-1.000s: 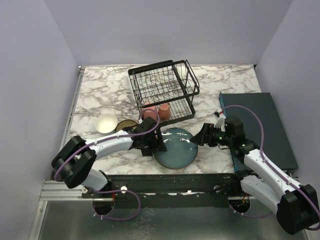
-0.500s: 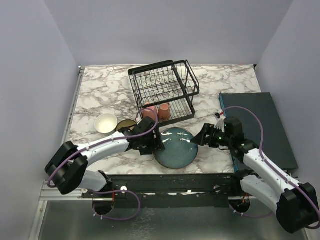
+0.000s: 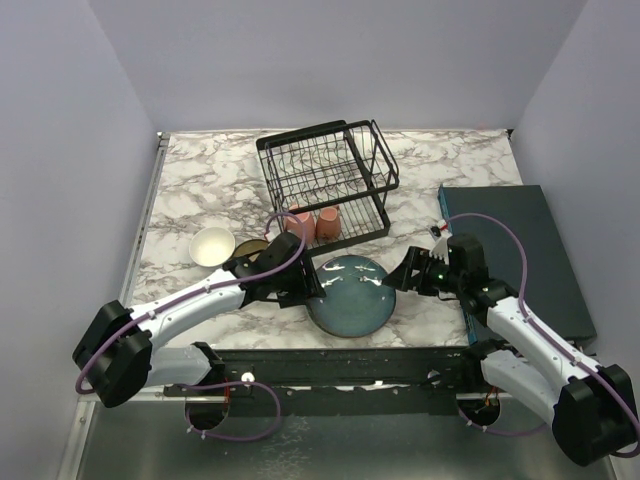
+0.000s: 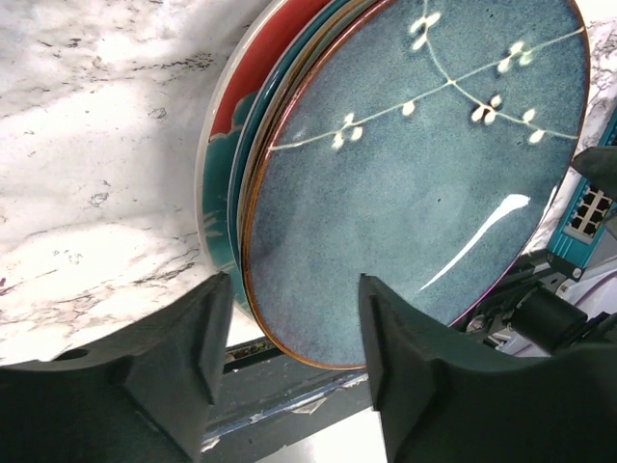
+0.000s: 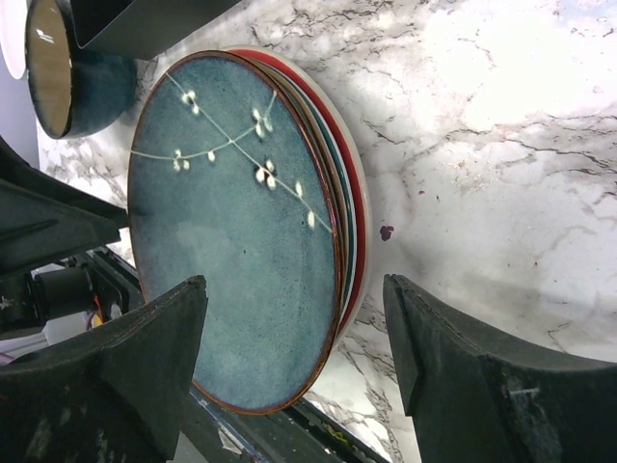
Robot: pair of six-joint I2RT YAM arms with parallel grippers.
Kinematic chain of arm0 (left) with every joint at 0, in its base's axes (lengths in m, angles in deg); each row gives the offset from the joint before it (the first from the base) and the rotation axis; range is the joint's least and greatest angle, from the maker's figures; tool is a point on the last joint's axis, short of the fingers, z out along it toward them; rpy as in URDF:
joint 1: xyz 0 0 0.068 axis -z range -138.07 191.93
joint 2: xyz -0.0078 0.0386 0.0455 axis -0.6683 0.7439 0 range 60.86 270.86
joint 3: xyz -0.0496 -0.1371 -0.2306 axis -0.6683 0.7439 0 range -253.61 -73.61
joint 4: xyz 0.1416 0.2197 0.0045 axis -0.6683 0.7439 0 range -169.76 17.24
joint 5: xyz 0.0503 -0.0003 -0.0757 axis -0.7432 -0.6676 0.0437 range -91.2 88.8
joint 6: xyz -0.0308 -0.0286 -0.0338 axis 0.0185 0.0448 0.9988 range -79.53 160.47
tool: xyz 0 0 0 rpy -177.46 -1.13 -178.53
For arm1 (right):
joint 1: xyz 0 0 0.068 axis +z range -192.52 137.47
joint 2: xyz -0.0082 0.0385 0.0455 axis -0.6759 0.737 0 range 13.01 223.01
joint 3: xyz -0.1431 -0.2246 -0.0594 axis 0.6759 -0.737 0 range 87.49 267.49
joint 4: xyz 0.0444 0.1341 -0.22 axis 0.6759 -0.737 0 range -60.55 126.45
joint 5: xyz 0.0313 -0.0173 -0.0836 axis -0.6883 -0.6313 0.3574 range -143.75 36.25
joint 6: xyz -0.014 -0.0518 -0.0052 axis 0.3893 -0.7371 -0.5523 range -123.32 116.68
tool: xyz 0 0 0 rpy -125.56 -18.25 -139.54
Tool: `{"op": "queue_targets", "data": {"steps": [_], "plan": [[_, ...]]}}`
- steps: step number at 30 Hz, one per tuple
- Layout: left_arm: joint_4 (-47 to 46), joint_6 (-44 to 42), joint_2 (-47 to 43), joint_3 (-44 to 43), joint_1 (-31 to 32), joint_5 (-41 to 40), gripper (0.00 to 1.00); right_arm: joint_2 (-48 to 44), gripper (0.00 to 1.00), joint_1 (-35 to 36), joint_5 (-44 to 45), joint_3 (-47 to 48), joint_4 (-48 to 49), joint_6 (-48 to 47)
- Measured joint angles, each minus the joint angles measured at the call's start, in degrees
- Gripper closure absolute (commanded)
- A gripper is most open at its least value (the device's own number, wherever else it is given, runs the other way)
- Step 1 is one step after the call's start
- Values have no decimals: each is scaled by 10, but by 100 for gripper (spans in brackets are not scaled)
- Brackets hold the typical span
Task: Load the mixed dishes into the dish rack
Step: Pick up the plate at the center of the board.
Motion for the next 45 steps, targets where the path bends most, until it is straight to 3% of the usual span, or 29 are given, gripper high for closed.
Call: {"op": "queue_targets", "data": {"steps": [7, 19, 32, 45], "plan": [[3, -2, -2, 9, 0, 0, 54, 0, 22, 0, 5, -7, 0, 7], [9, -2, -14, 34, 0, -5, 81, 0, 23, 0, 9, -10, -2, 15], [-9, 2, -21, 45, 0, -10, 100, 10, 28, 0, 1, -21, 5, 23], [-50, 16, -45, 80, 0, -10, 100, 11, 43, 0, -21, -23, 11, 30]]}}
